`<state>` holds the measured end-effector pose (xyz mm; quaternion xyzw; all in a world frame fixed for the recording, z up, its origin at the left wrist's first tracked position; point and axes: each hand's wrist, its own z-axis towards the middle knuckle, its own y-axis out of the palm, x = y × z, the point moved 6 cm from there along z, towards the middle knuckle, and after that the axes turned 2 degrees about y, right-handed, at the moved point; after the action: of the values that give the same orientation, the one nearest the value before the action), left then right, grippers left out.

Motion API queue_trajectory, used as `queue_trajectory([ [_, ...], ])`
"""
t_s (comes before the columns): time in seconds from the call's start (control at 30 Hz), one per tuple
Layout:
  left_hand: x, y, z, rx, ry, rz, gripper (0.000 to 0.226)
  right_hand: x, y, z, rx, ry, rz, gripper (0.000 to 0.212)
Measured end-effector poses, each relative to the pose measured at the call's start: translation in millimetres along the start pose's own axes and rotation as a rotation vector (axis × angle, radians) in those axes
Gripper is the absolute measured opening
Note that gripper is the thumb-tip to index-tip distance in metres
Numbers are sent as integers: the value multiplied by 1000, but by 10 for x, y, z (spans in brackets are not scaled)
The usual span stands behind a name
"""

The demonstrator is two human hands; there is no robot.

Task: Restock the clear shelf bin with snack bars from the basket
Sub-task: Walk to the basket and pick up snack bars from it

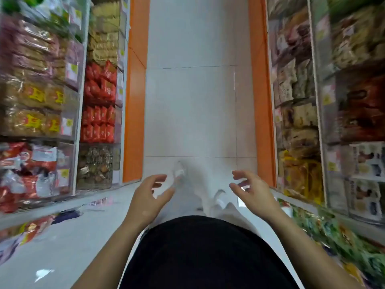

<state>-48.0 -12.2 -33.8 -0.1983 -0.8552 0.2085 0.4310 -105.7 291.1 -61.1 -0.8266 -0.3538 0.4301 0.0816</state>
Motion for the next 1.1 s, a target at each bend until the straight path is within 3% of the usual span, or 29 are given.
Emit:
queue_trajectory([
  [0.13,-127,-335,476,48,-77,-38,37,-531,-52,741,-51,-19,-59,31],
  [0.33,120,-813,1763,-39,-63,-8,36,-1205,-267,1655,-83,20,-146,34],
  [0.5,1003,-1039,2834,-156,43,71,37,-1474,-862,2111,-13,98,-112,29],
  [0.7,2294,-803,4016,-242,150,137,45,-1577,-1802,2902,80,126,-29,19],
  [0.87,2933,-870,4663,-175,113,163,40,-1946,-2476,3754,16,59,-77,28],
  [1.03,3250,-1383,5107,-68,30,58,53,-2823,-3006,4675,-11,-46,-92,34],
  [1.1,3278,-1578,5372,-39,4,35,46,-3173,-3108,5075,-37,-78,-105,34],
])
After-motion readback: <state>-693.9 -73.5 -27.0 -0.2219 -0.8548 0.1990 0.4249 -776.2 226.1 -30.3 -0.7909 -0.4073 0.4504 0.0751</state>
